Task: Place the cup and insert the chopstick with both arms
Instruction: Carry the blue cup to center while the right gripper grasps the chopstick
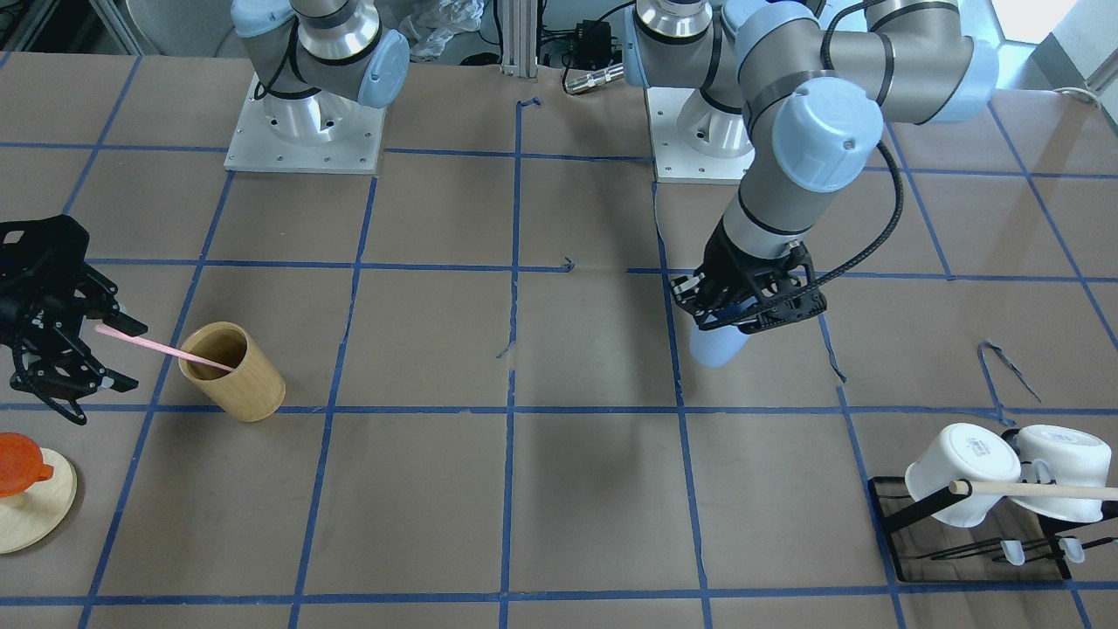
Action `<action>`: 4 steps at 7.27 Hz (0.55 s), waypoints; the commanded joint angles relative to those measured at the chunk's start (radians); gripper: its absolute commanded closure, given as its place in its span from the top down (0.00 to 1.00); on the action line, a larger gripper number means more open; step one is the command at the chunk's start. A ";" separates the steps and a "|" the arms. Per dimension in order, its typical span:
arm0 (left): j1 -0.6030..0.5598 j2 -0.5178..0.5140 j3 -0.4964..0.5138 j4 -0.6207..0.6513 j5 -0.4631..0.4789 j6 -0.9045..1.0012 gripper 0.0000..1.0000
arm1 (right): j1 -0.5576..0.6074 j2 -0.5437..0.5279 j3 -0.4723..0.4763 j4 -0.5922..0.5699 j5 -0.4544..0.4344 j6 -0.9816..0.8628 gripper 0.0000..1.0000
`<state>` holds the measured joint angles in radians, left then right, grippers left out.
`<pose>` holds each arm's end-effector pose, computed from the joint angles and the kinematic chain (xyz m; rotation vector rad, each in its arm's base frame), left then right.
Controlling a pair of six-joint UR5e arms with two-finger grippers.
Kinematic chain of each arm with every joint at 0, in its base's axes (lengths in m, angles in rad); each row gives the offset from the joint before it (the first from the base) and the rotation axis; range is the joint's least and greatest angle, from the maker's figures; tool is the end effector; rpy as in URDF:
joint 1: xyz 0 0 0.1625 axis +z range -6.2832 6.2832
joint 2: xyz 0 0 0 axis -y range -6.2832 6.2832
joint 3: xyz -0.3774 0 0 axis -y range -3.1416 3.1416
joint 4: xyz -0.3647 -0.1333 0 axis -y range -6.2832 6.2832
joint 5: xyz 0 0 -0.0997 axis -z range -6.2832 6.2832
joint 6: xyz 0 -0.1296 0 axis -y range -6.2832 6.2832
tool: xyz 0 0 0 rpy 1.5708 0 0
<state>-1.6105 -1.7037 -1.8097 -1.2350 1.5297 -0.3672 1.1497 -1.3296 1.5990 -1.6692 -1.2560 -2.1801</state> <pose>-0.1578 -0.4789 0.2711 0.5078 -3.0661 -0.0677 -0.0539 -0.5445 0.2935 -2.1867 1.8602 -0.3734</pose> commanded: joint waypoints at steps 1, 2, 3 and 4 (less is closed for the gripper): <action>-0.174 -0.143 0.151 0.003 -0.006 -0.257 0.00 | -0.017 0.007 0.007 0.011 -0.005 -0.010 0.70; -0.239 -0.204 0.215 0.018 -0.011 -0.357 0.00 | -0.040 0.009 0.010 0.019 -0.006 -0.058 0.66; -0.296 -0.262 0.269 0.035 -0.035 -0.442 0.00 | -0.065 0.009 0.021 0.019 -0.006 -0.066 0.63; -0.342 -0.313 0.297 0.060 -0.037 -0.482 0.00 | -0.071 0.009 0.028 0.019 -0.005 -0.066 0.59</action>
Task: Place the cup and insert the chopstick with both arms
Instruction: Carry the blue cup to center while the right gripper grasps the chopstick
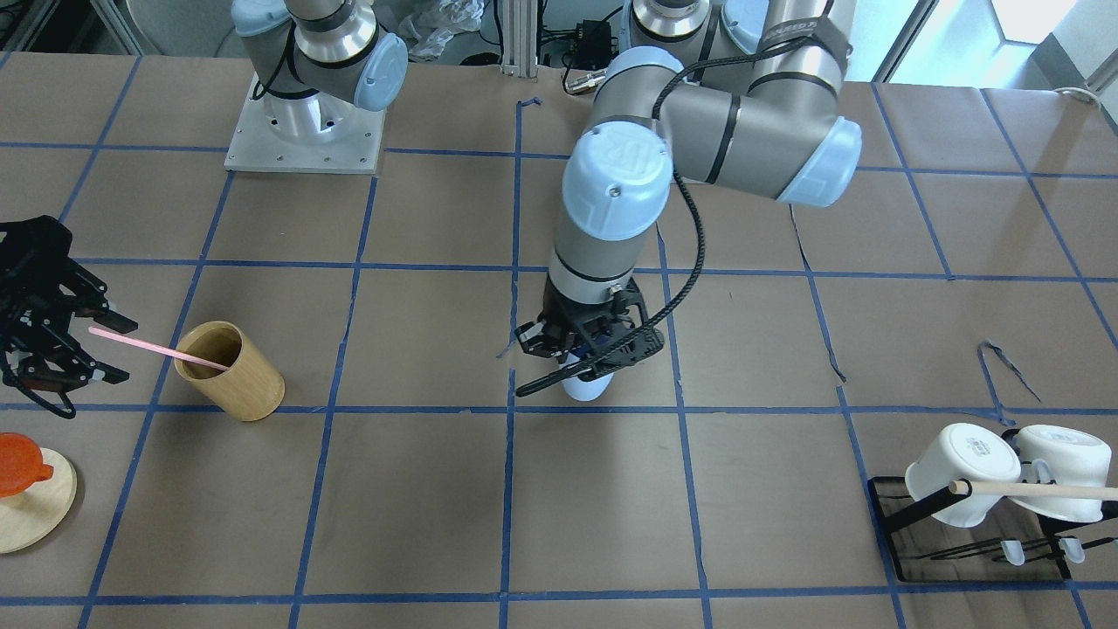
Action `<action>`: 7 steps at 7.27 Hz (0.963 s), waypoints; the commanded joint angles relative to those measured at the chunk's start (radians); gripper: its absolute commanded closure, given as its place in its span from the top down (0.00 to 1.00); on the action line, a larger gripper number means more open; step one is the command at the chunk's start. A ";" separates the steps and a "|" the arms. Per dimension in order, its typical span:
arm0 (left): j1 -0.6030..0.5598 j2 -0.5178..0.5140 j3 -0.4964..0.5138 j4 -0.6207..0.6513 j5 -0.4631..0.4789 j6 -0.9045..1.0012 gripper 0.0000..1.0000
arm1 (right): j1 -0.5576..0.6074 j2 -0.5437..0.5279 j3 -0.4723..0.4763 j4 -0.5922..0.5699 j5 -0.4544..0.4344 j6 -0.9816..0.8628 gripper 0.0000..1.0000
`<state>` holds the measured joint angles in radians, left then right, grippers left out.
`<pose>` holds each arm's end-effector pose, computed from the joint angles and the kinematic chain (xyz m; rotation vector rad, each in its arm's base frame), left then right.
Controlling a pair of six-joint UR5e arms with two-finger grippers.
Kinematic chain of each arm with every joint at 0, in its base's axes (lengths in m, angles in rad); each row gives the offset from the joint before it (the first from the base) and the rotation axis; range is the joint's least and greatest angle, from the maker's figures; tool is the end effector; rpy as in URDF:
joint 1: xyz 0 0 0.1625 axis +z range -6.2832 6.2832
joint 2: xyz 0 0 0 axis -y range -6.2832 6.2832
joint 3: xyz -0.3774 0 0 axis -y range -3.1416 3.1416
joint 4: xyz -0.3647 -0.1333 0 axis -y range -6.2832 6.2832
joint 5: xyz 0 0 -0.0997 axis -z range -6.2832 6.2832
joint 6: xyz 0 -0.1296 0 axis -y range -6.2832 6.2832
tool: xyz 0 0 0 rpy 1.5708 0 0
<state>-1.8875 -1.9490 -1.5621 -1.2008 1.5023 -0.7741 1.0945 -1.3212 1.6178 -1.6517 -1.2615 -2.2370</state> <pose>-0.3155 -0.5061 0.2523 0.6988 -3.0021 -0.0541 -0.0817 -0.5351 0.2797 -2.1618 1.8481 -0.3678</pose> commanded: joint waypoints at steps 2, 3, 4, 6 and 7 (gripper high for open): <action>-0.084 -0.113 0.057 0.043 -0.013 -0.099 0.00 | -0.016 -0.004 0.011 0.013 0.002 0.008 0.56; -0.085 -0.117 0.059 0.044 -0.014 -0.099 0.00 | -0.016 -0.001 0.013 0.013 0.005 0.008 0.47; -0.085 -0.120 0.054 0.049 -0.013 -0.096 0.12 | -0.016 -0.001 0.014 0.016 0.005 0.010 0.44; -0.084 -0.119 0.062 0.050 -0.010 -0.082 1.00 | -0.016 -0.003 0.013 0.049 0.005 0.010 0.29; -0.073 -0.105 0.066 0.050 -0.004 -0.059 1.00 | -0.016 -0.003 0.013 0.050 0.004 0.010 0.27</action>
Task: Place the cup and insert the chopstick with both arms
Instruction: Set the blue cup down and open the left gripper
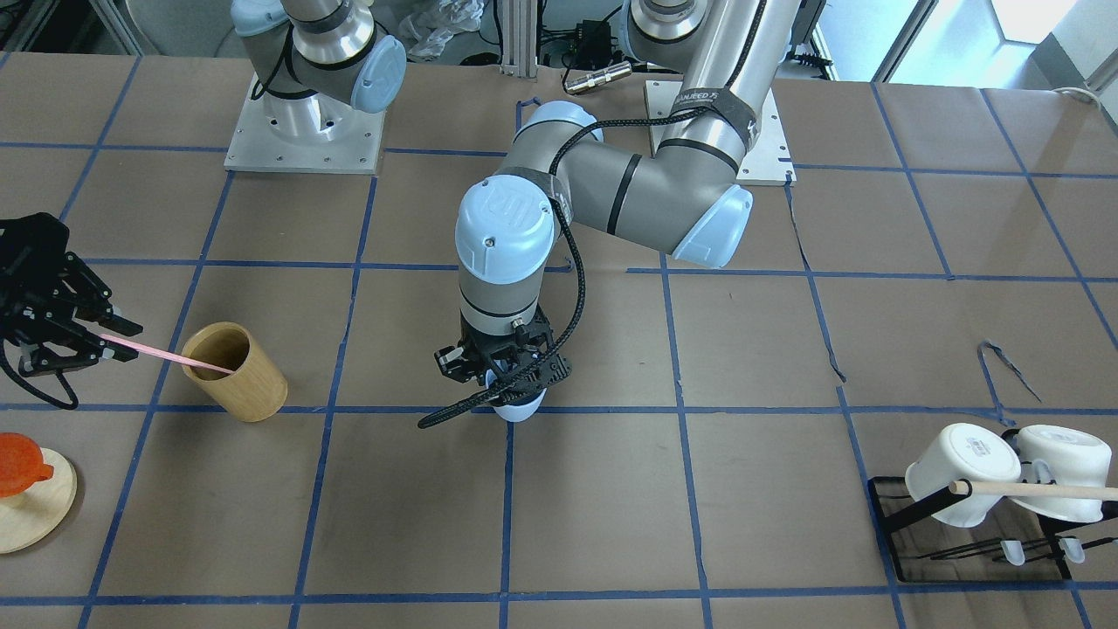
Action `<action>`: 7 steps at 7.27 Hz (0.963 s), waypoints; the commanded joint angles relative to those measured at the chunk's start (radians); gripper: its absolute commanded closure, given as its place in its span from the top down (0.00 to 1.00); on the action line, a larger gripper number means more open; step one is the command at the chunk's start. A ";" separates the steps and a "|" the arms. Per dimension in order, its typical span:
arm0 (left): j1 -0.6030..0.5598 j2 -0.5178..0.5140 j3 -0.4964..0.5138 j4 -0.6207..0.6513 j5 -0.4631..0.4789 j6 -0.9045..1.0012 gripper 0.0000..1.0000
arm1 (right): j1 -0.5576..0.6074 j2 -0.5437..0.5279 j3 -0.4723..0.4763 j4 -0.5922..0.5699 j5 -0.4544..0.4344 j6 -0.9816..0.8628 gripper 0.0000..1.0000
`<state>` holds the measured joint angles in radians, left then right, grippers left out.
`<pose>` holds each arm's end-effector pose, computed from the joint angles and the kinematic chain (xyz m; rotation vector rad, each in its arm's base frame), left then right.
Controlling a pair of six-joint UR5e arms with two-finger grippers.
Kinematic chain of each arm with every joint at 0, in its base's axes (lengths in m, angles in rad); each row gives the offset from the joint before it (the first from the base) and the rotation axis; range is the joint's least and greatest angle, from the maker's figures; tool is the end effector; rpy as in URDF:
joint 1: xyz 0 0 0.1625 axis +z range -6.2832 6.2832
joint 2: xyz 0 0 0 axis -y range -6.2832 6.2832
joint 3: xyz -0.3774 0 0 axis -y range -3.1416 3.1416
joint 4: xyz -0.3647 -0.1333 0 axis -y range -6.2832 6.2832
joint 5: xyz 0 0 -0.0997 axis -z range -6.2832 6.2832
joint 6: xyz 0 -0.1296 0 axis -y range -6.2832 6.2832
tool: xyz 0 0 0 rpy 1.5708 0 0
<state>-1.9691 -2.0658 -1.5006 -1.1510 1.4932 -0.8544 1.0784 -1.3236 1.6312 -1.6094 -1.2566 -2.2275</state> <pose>-0.3690 -0.5072 0.2146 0.6968 -3.0009 -0.0763 -0.0852 -0.5254 0.2727 -2.0919 1.8521 -0.3536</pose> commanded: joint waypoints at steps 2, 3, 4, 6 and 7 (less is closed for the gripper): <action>0.077 0.091 0.005 -0.048 -0.008 0.155 1.00 | 0.000 -0.002 -0.001 0.009 0.008 0.006 0.20; 0.103 0.157 0.002 -0.149 -0.011 0.287 1.00 | 0.000 -0.003 -0.001 0.008 0.008 0.028 0.10; 0.127 0.232 0.002 -0.261 -0.001 0.463 1.00 | 0.000 -0.002 -0.002 0.005 0.013 0.038 0.00; 0.232 0.390 0.003 -0.489 0.010 0.750 1.00 | 0.000 -0.002 -0.002 -0.007 0.014 0.064 0.00; 0.242 0.464 -0.001 -0.565 0.028 0.817 1.00 | 0.000 -0.006 -0.004 -0.007 0.003 0.095 0.00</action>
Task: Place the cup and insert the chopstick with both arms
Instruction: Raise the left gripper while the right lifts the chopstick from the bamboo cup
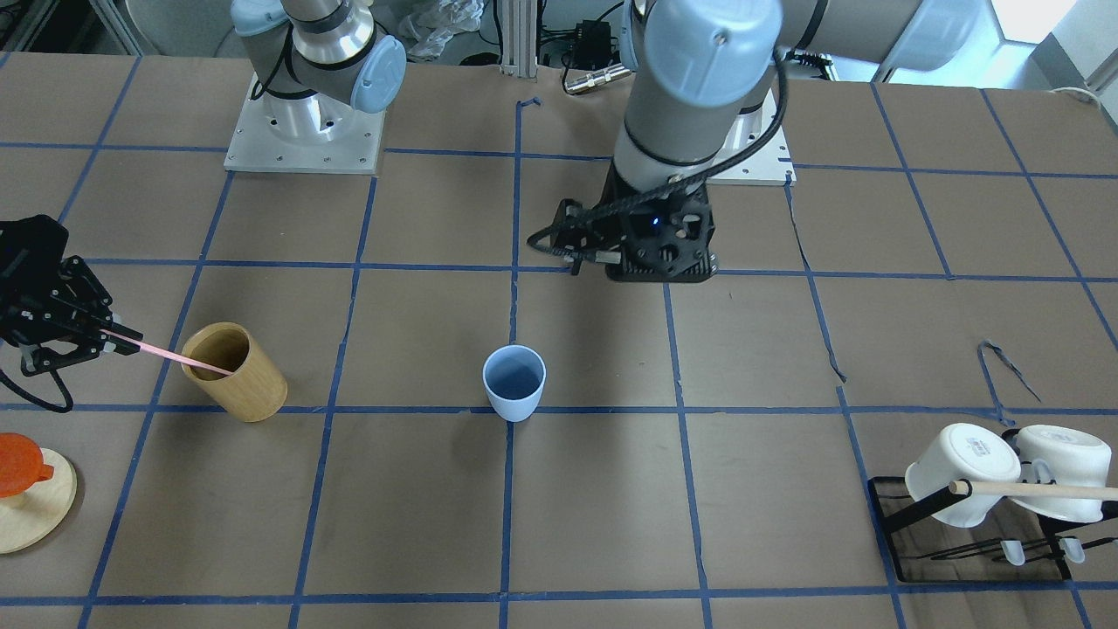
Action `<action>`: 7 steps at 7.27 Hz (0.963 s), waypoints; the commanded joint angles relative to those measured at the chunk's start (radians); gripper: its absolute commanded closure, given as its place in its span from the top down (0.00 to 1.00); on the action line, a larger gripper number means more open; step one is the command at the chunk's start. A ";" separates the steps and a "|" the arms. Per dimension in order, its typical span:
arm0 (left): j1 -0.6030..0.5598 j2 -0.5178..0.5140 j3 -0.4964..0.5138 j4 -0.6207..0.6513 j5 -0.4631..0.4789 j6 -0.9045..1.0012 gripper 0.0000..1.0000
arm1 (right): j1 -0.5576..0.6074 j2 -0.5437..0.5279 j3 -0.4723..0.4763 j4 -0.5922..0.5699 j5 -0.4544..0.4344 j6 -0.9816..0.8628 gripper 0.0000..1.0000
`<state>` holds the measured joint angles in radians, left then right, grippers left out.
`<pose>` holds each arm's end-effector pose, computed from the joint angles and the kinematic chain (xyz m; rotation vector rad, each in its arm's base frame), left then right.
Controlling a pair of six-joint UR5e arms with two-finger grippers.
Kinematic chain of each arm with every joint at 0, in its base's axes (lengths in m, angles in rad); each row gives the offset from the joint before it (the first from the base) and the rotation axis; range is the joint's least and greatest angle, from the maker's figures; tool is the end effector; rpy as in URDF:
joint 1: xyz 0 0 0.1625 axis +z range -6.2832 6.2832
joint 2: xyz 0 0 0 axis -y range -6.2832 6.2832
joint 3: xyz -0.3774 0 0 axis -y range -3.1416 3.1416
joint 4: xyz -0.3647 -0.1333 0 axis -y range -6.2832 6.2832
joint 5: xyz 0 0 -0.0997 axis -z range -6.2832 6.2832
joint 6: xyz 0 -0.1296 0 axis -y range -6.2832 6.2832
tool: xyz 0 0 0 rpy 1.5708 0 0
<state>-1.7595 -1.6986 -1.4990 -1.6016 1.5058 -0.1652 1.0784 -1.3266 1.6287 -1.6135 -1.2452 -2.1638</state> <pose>-0.2331 -0.4649 0.3789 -0.0319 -3.0892 -0.1498 -0.0844 -0.5270 0.2759 -2.0307 1.9166 -0.3576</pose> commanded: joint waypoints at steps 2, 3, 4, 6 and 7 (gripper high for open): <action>0.044 0.183 -0.026 -0.211 0.066 0.171 1.00 | 0.002 -0.011 -0.009 0.010 -0.006 0.067 0.00; 0.052 0.189 -0.029 -0.202 0.067 0.214 1.00 | 0.000 -0.035 -0.013 0.012 0.000 0.123 0.00; 0.052 0.191 -0.026 -0.192 0.062 0.240 1.00 | 0.003 -0.080 -0.027 0.039 -0.003 0.148 0.00; 0.080 0.182 -0.029 -0.001 0.062 0.239 1.00 | 0.008 -0.196 -0.128 0.249 -0.022 0.295 0.00; 0.097 0.168 -0.032 0.088 0.063 0.233 1.00 | 0.026 -0.213 -0.201 0.311 -0.042 0.450 0.00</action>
<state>-1.6830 -1.5176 -1.5279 -1.6256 1.5675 0.0708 1.0883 -1.4957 1.5112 -1.3997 -1.2674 -1.8670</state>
